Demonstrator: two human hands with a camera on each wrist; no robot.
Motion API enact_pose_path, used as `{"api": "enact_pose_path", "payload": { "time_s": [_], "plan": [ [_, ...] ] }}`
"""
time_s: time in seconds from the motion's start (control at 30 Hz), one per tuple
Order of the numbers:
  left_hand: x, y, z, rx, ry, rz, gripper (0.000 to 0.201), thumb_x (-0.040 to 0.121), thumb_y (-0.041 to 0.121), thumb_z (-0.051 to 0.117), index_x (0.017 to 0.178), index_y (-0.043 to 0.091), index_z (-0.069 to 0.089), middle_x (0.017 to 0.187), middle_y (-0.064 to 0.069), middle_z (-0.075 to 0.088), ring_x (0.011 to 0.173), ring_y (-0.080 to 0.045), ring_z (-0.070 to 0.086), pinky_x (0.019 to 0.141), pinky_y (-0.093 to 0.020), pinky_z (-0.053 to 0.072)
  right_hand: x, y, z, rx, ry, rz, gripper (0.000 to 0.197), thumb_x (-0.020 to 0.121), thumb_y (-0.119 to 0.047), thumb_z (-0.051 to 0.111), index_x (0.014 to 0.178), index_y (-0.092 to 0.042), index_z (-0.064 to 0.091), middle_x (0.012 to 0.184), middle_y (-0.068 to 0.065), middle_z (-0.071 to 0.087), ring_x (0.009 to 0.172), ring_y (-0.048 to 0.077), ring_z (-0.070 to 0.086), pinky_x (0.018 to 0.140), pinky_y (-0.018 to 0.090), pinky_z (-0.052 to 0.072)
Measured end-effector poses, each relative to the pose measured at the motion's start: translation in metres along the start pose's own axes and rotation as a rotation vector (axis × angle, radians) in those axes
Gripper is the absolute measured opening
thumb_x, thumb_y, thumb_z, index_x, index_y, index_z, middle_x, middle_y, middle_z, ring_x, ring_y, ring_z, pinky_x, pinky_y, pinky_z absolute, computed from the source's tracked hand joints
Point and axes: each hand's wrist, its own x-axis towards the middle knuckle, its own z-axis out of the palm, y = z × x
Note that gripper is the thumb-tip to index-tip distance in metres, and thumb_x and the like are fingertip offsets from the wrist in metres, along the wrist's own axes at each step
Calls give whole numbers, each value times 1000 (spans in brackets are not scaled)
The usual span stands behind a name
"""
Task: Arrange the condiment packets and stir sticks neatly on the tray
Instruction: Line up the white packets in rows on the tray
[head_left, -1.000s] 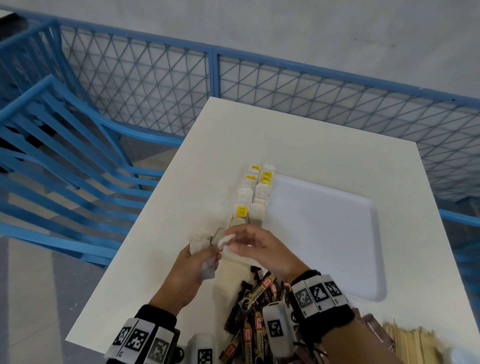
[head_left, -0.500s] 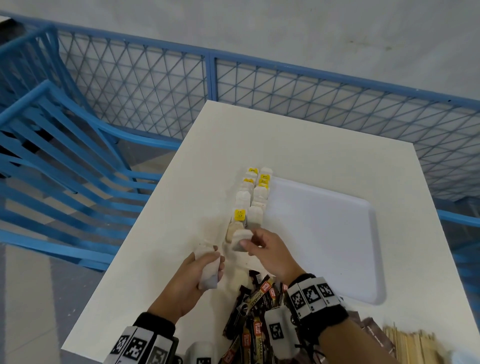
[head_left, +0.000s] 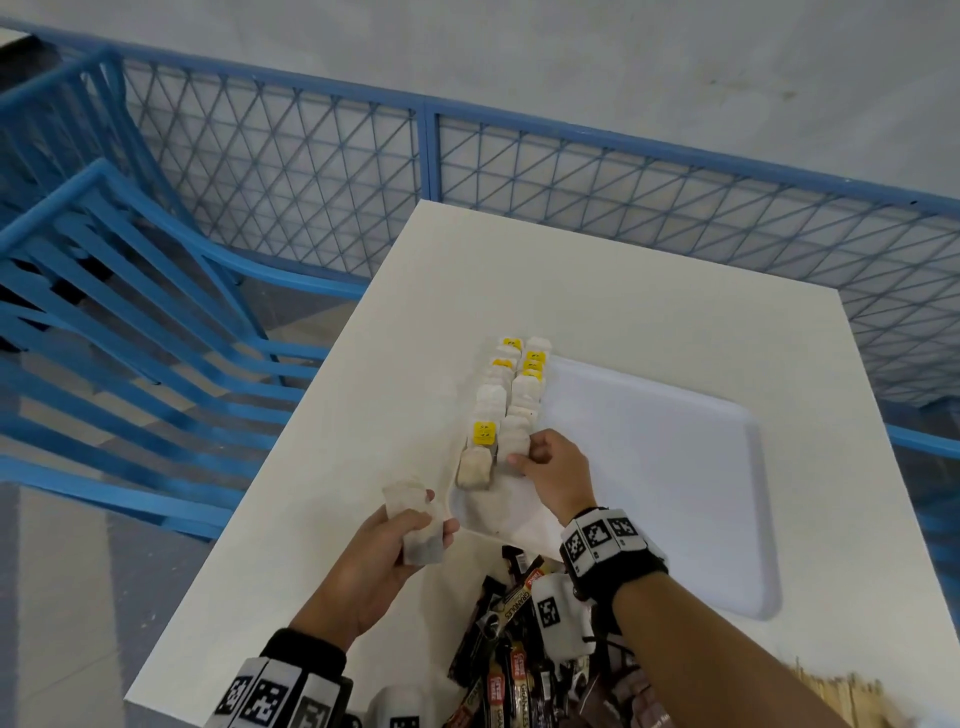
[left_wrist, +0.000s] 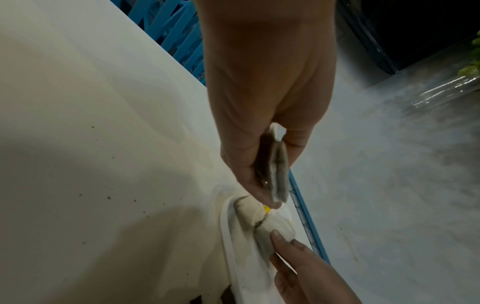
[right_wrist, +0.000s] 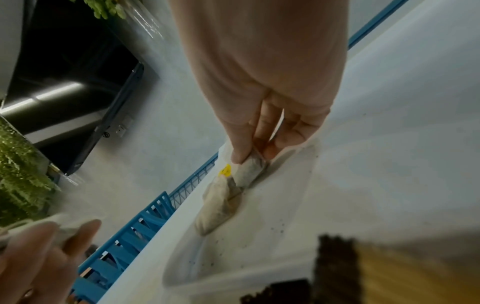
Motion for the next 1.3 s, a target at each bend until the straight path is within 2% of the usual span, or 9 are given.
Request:
{"api": "enact_pose_path", "payload": {
  "time_s": [0.1,0.37,0.5,0.57,0.7,0.8,0.9,1.03,1.3],
  "plan": [
    [0,1,0,4,0,19,19,93,-2,47,108,5,57,88,-15,71,87,-27,69,75,-29,58,0,-2,3,-25,-12,-31,20,74,-11,74,83,-12,57,72,-4,56,66,10,49,56,7,39],
    [4,-2,-1,117,-27,81,20,89,3,56,107,11,58,86,-4,72,86,-19,69,76,-33,55,-1,-5,3,-133,42,-80,44,75,-14,73,110,-10,47,92,4,46,80,17,46,73,22,34],
    [7,-4,0,133,-11,94,23,88,4,58,110,10,58,89,-4,71,90,-22,66,84,-40,52,-19,-13,2,-90,83,-139,33,82,-22,67,109,-13,50,92,1,48,76,12,47,64,11,35],
    [8,-5,2,126,-8,100,24,87,4,58,111,9,58,93,-5,71,91,-23,65,89,-42,49,-31,-19,2,-51,-12,-172,18,86,-29,64,97,-15,58,82,-2,55,70,10,50,61,7,38],
    [8,-5,6,112,-36,138,22,85,1,59,105,10,58,86,-1,72,81,-15,69,75,-33,55,-58,-22,7,21,-466,-160,10,84,-39,64,85,-32,57,79,-11,58,69,4,54,66,16,44],
    [7,-5,7,115,-49,178,18,83,1,61,98,9,57,78,0,72,76,-15,70,64,-29,57,-67,-16,13,110,-537,-122,19,79,-31,72,91,-23,60,81,-3,62,66,5,55,59,16,43],
    [5,-6,9,117,-64,201,17,81,4,67,94,8,58,77,-1,72,75,-16,70,62,-27,56,-71,-14,17,214,-516,-52,24,81,-21,72,97,-8,59,84,9,63,66,14,57,56,21,47],
    [4,-8,9,63,-70,180,9,90,2,53,94,7,59,82,-3,71,80,-14,69,66,-25,56,-73,-10,15,301,-441,10,22,80,-14,72,91,-1,57,78,8,62,64,17,57,58,21,50],
    [8,-9,1,34,-1,126,20,90,-9,45,103,-1,58,93,-13,65,96,-27,66,76,-26,58,-56,-6,-4,320,-280,90,14,81,-4,68,86,-9,56,82,6,65,68,13,59,58,18,49]
  ]
}}
